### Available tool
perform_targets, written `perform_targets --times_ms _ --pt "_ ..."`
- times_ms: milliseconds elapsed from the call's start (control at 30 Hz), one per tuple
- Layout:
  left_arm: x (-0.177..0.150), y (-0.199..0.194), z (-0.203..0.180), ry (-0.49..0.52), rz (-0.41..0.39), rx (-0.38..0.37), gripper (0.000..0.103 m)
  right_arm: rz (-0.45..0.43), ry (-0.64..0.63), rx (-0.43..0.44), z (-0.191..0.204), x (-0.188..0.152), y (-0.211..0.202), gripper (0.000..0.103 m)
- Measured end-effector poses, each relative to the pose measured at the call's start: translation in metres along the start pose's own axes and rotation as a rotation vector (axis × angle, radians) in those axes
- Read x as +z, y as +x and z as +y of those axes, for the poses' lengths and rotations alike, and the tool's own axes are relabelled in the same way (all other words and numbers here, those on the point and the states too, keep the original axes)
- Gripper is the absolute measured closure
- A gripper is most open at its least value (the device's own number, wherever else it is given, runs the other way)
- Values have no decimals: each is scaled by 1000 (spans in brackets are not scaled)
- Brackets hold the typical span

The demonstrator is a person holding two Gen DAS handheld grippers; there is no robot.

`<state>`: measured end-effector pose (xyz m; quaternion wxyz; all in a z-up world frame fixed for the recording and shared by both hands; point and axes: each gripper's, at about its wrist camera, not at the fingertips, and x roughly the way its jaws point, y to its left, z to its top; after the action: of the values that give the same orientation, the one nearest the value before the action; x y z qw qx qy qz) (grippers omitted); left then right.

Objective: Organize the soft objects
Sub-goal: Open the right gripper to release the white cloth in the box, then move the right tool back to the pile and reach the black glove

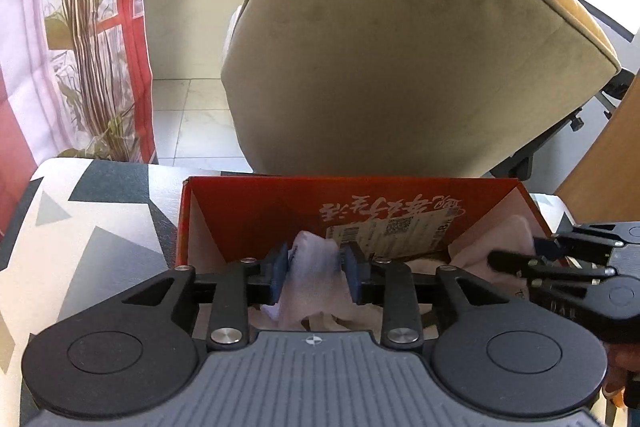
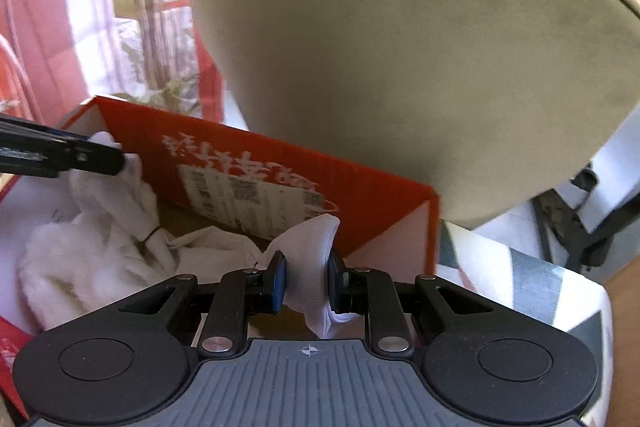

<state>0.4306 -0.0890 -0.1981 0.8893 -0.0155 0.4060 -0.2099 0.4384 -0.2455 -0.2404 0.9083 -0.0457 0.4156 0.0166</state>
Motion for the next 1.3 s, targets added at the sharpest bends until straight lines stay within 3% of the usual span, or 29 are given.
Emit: perform_targets --times_ms 200,333,500,633,733,800,867,1100,1167,1300 --pt "1 -1 1 1 -2 -2 70 -43 73 -82 -12 -2 -9 84" --pt "-1 -3 -1 8 -2 -2 70 39 39 1 -4 -5 1 84" --pt "-3 -11 -5 29 -14 2 70 73 3 2 4 -3 4 83" --pt "-6 -22 -9 40 -25 15 66 56 36 -5 0 -2 -10 73" --pt "-10 -35 -11 39 -40 19 58 35 62 10 -4 -3 -24 66" --pt "-15 -48 -12 45 -56 21 45 16 75 24 -6 -5 -37 61" --pt "-20 -61 -14 51 -72 20 37 -11 99 57 -7 -11 -54 49" --pt "-54 -114 -19 75 -154 39 11 -95 165 163 -2 -46 -112 30" --pt "-65 -126 -21 85 -173 48 8 -134 169 182 2 -61 -128 10" --pt "-89 -144 -25 96 -183 49 4 -167 186 186 7 -88 -146 0"
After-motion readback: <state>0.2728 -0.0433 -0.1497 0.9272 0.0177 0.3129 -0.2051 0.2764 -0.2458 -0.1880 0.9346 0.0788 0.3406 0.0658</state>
